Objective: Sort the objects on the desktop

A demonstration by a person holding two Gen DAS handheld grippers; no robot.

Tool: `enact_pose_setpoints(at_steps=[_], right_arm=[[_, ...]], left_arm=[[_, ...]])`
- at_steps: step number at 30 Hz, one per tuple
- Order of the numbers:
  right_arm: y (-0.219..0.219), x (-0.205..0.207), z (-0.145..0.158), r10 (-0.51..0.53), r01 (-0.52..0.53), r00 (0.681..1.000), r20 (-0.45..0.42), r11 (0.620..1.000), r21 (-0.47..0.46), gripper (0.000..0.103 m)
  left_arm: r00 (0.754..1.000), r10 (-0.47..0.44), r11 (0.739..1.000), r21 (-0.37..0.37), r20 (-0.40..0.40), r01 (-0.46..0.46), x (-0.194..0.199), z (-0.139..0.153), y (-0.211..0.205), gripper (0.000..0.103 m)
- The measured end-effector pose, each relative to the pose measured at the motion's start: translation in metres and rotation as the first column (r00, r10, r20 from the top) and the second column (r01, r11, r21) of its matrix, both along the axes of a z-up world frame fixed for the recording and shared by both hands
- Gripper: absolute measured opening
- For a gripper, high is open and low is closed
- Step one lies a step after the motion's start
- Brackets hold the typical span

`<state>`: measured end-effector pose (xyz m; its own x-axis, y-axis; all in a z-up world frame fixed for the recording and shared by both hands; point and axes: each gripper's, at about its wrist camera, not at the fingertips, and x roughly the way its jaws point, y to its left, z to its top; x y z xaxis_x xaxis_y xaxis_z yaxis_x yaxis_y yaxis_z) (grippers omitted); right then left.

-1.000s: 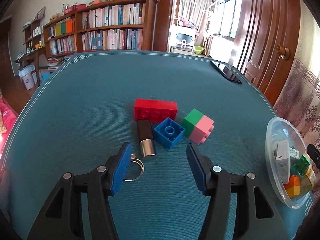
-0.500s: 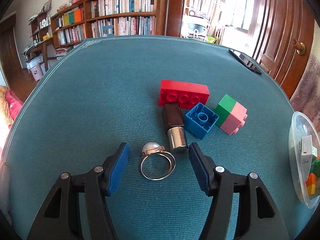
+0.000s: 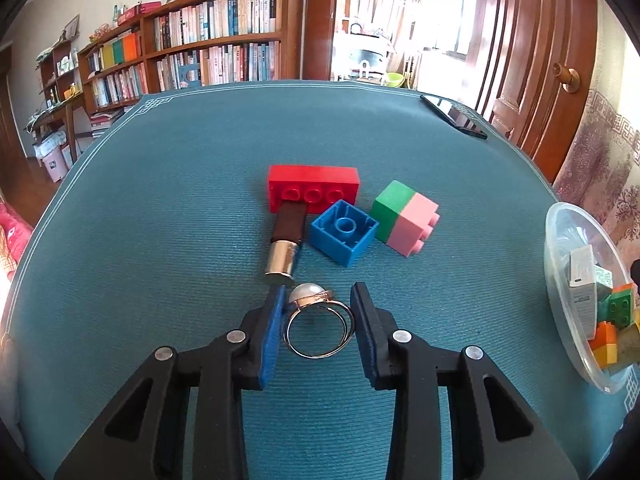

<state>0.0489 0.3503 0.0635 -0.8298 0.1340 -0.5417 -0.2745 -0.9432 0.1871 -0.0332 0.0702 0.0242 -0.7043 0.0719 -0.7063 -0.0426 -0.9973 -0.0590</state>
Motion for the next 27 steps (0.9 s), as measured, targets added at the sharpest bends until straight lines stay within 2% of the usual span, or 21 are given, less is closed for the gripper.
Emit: enact_pose_setpoints(at_steps=[4, 8, 15, 23, 24, 25, 27], right_arm=[[0.003, 0.002, -0.001, -0.005, 0.005, 1.0, -0.002, 1.0, -0.006, 0.071], [0.008, 0.005, -0.002, -0.017, 0.017, 1.0, -0.002, 1.0, -0.014, 0.071], [0.023, 0.011, -0.003, -0.046, 0.046, 0.999, -0.004, 0.998, -0.03, 0.071], [0.034, 0.015, -0.005, -0.058, 0.058, 0.998, -0.003, 0.997, -0.042, 0.071], [0.035, 0.015, -0.004, -0.057, 0.057, 0.998, -0.002, 0.997, -0.044, 0.072], [0.035, 0.016, -0.004, -0.057, 0.057, 0.998, -0.001, 0.997, -0.045, 0.071], [0.036, 0.016, -0.005, -0.057, 0.057, 0.998, 0.0, 0.997, -0.046, 0.071]], left_arm=[[0.995, -0.094, 0.995, 0.024, -0.036, 0.095, 0.006, 0.016, 0.028, 0.036], [0.978, -0.201, 0.977, 0.066, -0.056, 0.204, 0.009, 0.03, 0.06, 0.036], [0.921, -0.387, 0.912, 0.128, -0.051, 0.391, 0.02, 0.039, 0.115, 0.036], [0.854, -0.521, 0.844, 0.138, -0.021, 0.518, 0.032, 0.032, 0.161, 0.037], [0.848, -0.53, 0.839, 0.137, -0.012, 0.526, 0.032, 0.03, 0.165, 0.042], [0.847, -0.531, 0.839, 0.134, -0.005, 0.527, 0.032, 0.029, 0.167, 0.053], [0.854, -0.52, 0.846, 0.126, -0.014, 0.517, 0.034, 0.029, 0.166, 0.062]])
